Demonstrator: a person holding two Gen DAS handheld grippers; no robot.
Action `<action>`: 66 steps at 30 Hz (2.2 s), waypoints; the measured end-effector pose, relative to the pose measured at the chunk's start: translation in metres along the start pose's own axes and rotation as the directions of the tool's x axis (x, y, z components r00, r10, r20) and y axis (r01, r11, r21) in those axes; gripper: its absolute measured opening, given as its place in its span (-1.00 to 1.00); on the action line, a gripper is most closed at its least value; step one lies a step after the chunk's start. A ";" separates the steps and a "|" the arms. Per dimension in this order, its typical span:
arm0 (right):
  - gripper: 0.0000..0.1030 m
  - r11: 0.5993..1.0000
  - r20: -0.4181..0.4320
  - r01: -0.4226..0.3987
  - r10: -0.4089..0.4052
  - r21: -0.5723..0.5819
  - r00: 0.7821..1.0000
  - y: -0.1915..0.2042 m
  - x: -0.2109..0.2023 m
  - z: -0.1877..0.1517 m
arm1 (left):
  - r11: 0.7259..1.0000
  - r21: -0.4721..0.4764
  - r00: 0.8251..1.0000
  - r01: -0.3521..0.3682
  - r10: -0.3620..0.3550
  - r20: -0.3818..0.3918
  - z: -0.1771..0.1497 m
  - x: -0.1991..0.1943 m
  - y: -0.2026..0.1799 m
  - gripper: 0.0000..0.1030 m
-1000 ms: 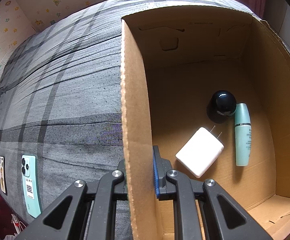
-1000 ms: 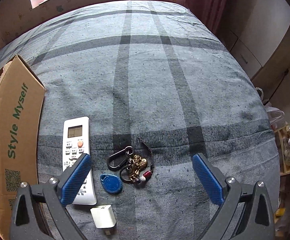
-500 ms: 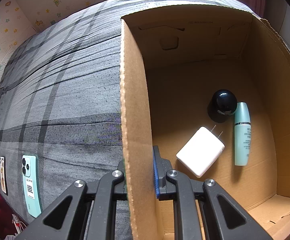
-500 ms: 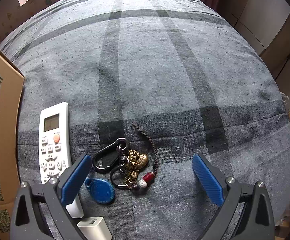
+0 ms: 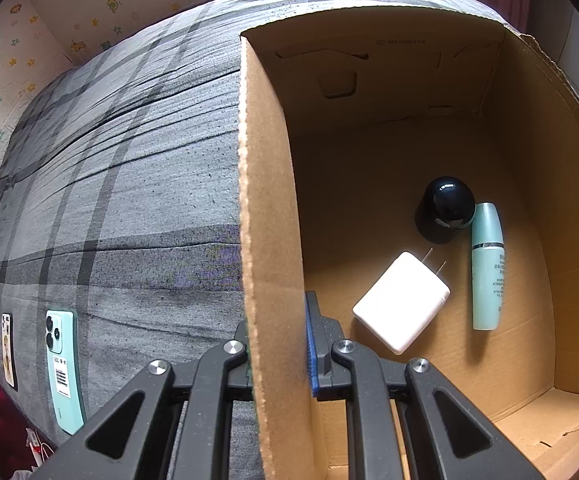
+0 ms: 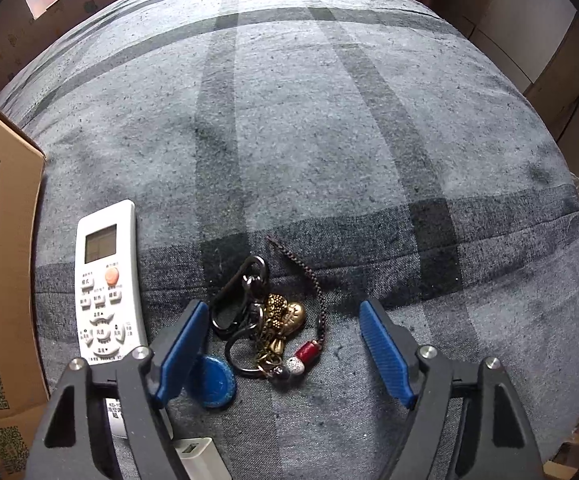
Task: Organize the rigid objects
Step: 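Close the right gripper on the keyring, then lift the keyring with the right gripper and carry it into the box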
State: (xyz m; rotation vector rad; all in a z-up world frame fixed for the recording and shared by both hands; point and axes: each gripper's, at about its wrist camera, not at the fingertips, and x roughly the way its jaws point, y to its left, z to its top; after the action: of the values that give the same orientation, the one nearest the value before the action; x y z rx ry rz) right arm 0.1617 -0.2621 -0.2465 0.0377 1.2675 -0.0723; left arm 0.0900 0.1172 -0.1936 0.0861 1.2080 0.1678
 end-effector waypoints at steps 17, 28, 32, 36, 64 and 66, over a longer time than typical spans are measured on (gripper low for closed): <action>-0.50 0.998 0.048 -0.041 0.039 0.037 0.998 -0.018 -0.041 -0.001 | 1.000 -0.001 1.000 -0.006 0.006 0.003 0.000 -0.002 -0.002 -0.71; -0.51 0.999 0.082 -0.048 0.050 -0.017 0.995 0.001 -0.068 -0.003 | 1.000 -0.003 1.000 -0.004 0.004 0.002 0.001 -0.002 -0.002 -0.71; -0.51 0.997 0.098 -0.056 0.060 -0.045 0.993 0.011 -0.080 0.000 | 1.000 -0.004 1.000 -0.003 0.003 0.002 0.001 -0.002 -0.001 -0.71; -0.51 0.995 0.122 -0.066 0.074 -0.073 0.990 0.021 -0.096 0.003 | 1.000 -0.004 1.000 -0.003 0.003 0.002 0.001 -0.002 -0.001 -0.71; -0.51 0.901 0.217 -0.165 0.269 -0.402 0.938 0.164 -0.204 0.002 | 1.000 -0.005 1.000 0.003 -0.003 0.000 0.002 0.000 -0.002 -0.71; -0.51 0.888 0.208 -0.176 0.284 -0.425 0.936 0.176 -0.205 0.000 | 1.000 -0.006 1.000 0.003 -0.003 0.000 0.002 0.000 -0.002 -0.71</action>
State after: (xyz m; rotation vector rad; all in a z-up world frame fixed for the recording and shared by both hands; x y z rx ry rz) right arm 0.1139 -0.0793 -0.0530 -0.1700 0.9801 0.3820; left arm 0.0915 0.1150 -0.1932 0.0793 1.2079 0.1684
